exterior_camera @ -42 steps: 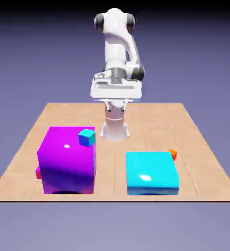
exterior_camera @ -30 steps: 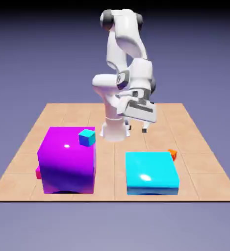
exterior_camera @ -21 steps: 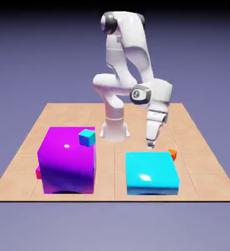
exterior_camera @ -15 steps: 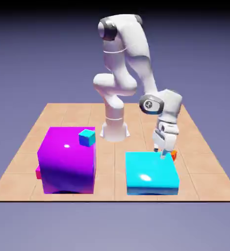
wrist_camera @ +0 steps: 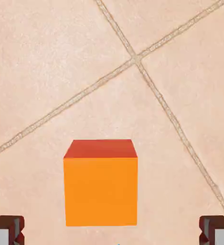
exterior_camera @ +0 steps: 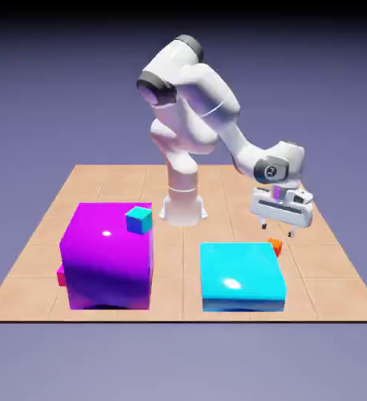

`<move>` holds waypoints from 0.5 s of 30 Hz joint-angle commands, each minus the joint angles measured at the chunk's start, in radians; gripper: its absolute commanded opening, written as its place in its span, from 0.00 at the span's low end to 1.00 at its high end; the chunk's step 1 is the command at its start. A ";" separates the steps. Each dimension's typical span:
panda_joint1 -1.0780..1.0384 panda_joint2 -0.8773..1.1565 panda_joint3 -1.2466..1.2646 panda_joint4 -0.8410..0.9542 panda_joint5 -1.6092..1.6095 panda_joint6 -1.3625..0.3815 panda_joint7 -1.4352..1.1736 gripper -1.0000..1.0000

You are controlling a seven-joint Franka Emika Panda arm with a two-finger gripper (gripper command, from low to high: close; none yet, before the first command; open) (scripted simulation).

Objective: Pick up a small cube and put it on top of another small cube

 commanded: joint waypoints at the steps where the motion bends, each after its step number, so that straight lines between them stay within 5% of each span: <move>1: 0.026 0.019 -0.036 0.010 -0.032 0.000 0.018 0.50; 8: 0.193 0.143 -0.270 0.073 -0.240 -0.003 0.131 0.50; 9: 0.193 0.143 -0.270 0.073 -0.240 -0.003 0.131 0.00; 15: 0.063 0.047 -0.089 0.024 -0.079 -0.001 0.043 0.00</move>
